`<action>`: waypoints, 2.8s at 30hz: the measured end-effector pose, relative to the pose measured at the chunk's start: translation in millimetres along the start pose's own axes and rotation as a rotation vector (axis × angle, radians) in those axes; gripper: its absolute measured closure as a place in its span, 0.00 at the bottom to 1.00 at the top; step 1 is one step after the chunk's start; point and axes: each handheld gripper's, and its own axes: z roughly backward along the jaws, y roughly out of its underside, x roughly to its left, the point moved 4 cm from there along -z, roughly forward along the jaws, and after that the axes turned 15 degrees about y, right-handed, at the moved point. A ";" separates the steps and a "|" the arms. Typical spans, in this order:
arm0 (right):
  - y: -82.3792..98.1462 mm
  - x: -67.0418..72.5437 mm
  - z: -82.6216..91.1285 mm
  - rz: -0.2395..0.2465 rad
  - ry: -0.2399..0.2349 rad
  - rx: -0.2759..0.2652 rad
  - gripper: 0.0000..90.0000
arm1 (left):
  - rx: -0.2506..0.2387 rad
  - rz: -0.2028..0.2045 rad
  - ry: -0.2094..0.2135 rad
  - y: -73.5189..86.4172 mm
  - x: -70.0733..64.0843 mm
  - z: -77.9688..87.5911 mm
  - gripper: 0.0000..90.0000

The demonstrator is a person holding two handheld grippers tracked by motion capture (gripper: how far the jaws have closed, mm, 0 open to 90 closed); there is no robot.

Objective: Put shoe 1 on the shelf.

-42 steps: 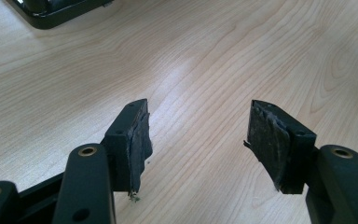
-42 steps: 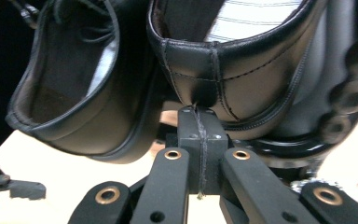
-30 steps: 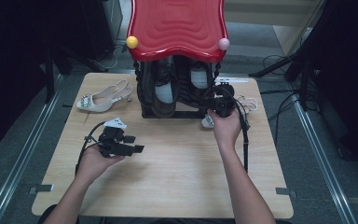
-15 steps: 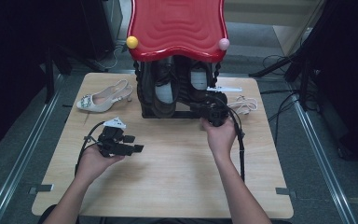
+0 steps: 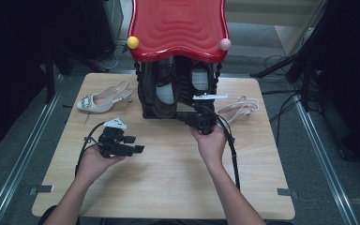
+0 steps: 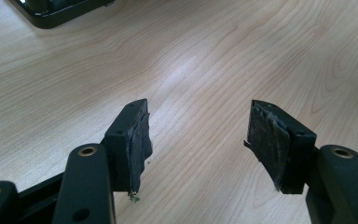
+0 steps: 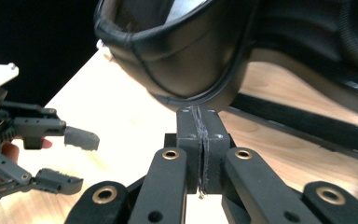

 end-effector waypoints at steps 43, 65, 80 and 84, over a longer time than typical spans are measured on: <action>-59.3 29.1 -44.0 -0.016 -0.009 -0.001 1.00 | 0.002 0.001 0.017 0.3 -1.7 -0.5 0.43; -36.8 25.2 -40.5 -0.049 -0.102 -0.051 0.95 | 0.003 0.000 0.010 0.1 -1.3 -1.4 0.43; -4.6 20.0 -23.4 0.021 -0.137 -0.089 0.58 | -0.002 0.000 0.009 0.3 0.3 -0.8 0.43; 2.7 18.9 -20.3 0.024 -0.145 -0.067 0.58 | -0.002 0.003 0.008 0.5 0.7 -0.8 0.43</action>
